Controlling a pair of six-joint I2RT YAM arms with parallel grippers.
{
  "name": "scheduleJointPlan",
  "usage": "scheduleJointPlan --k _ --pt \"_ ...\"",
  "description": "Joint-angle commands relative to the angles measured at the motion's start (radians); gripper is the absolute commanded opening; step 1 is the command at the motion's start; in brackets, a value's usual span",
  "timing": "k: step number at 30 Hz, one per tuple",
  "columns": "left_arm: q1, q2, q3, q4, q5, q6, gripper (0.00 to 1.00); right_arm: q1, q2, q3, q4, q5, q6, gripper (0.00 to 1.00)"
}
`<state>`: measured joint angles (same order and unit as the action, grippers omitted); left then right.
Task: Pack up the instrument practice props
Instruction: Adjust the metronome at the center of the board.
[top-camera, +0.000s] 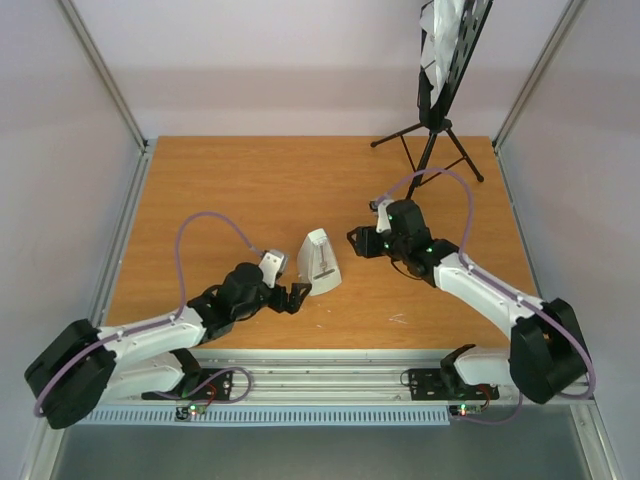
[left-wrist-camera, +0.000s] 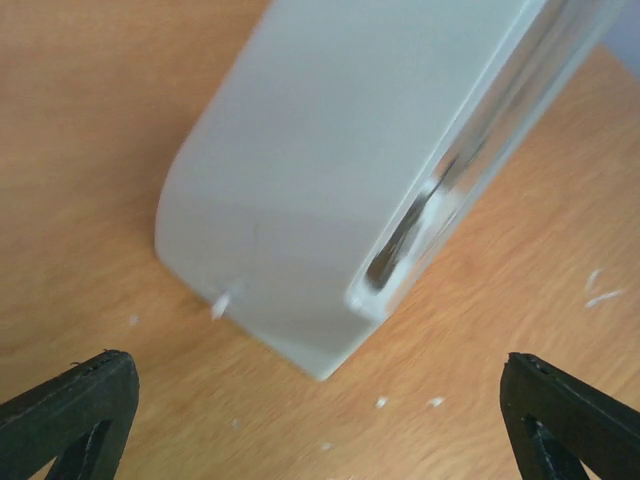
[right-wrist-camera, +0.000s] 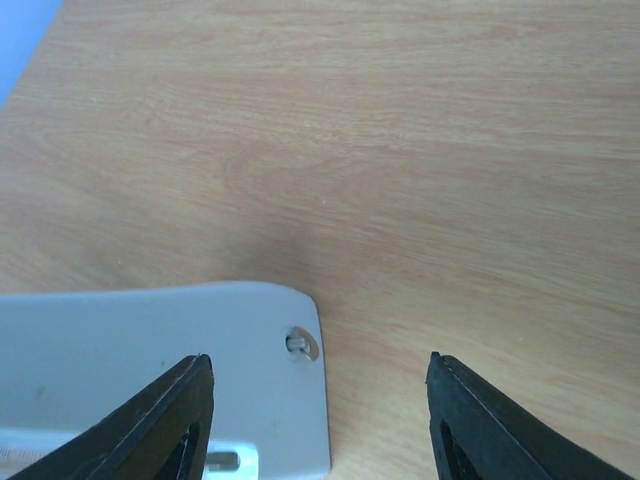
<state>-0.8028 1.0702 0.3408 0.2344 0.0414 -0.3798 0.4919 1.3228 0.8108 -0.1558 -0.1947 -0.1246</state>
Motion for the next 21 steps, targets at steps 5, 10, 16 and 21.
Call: scheduleJointPlan --k 5,10,16,21 --pt "0.002 0.22 0.006 0.184 -0.016 0.086 0.99 -0.005 -0.267 -0.06 -0.127 0.058 -0.038 0.67" --pt "0.017 0.29 0.035 0.241 0.052 0.087 0.99 -0.006 -0.413 -0.052 -0.229 0.086 -0.076 0.77" --pt "0.016 0.355 0.048 0.28 0.055 0.137 0.99 -0.006 -0.482 -0.061 -0.256 0.101 -0.083 0.8" --pt "0.004 0.381 0.082 0.253 0.01 0.166 1.0 -0.006 -0.485 -0.072 -0.252 0.098 -0.083 0.83"
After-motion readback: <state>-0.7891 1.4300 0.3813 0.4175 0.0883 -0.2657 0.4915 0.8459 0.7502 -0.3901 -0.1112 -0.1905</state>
